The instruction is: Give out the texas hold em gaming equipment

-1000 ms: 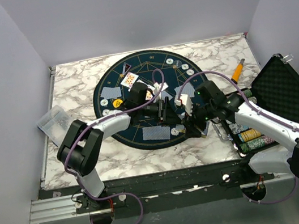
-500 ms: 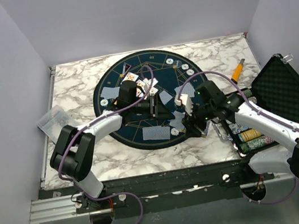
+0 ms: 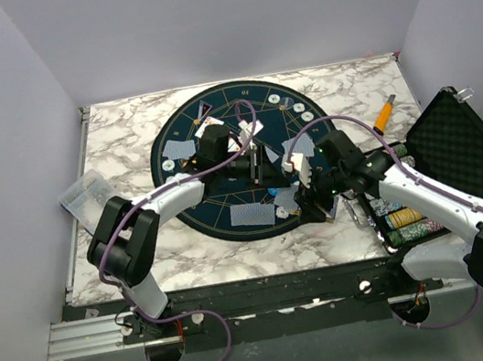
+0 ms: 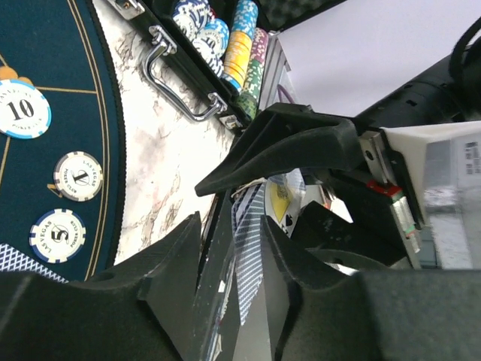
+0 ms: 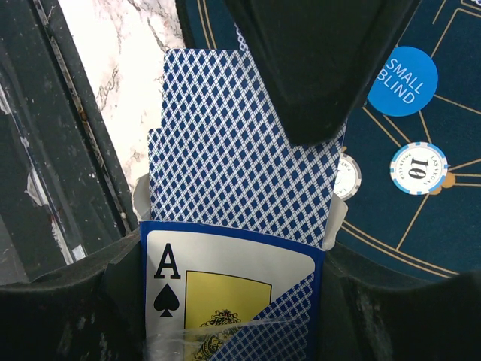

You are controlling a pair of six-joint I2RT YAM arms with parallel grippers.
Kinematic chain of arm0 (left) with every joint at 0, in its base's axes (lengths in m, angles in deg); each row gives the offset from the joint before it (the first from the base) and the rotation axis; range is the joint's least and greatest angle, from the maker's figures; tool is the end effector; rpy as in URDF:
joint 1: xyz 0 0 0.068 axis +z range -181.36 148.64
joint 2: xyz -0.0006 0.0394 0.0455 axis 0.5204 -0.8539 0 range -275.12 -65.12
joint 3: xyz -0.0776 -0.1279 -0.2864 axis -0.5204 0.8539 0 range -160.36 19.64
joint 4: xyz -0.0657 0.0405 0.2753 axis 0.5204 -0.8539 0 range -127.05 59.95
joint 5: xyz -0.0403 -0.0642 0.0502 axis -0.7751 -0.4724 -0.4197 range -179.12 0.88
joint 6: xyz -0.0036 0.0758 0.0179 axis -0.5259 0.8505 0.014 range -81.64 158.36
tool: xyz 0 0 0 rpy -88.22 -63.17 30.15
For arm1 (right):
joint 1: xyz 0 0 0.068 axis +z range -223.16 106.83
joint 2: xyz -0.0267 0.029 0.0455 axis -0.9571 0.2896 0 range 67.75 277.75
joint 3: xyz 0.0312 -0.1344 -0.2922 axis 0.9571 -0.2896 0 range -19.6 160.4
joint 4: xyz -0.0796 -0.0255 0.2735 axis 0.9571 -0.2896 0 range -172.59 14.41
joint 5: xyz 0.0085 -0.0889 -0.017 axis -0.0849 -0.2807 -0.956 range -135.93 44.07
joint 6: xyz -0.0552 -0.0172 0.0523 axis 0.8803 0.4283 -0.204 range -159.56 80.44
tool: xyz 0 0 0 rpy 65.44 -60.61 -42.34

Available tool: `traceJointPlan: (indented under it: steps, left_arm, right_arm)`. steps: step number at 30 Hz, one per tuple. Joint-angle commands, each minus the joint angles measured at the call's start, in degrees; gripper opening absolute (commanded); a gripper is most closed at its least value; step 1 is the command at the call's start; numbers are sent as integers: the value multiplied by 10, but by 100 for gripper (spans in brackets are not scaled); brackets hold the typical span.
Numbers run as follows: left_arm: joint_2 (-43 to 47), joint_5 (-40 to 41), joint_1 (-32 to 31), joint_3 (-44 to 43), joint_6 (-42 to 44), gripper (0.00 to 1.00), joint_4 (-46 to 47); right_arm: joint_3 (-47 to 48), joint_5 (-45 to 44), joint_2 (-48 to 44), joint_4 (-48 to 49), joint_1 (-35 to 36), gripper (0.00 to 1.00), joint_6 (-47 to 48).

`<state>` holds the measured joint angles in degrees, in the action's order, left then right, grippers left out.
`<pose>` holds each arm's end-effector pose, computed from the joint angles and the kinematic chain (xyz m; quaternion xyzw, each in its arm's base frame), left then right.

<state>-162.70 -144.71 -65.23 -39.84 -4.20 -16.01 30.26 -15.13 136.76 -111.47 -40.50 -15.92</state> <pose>0.3131 -0.2762 0.2609 0.1968 0.7592 -0.6053 0.1362 0.1987 0.1680 0.2686 -0.5042 0.7731 0.2753 0.2689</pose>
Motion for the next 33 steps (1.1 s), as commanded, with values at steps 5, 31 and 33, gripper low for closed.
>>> traceJointPlan:
  steps: [5,31,33]
  left_arm:
    - [-9,-12,-6,7,28,23,-8]
    - [82,121,160,26,22,0,-42]
    - [72,155,159,16,6,0,-42]
  right_arm:
    - [10,20,3,-5,2,1,7]
    - [2,-27,-4,31,-6,1,-33]
    - [4,-31,-5,35,-9,1,-36]
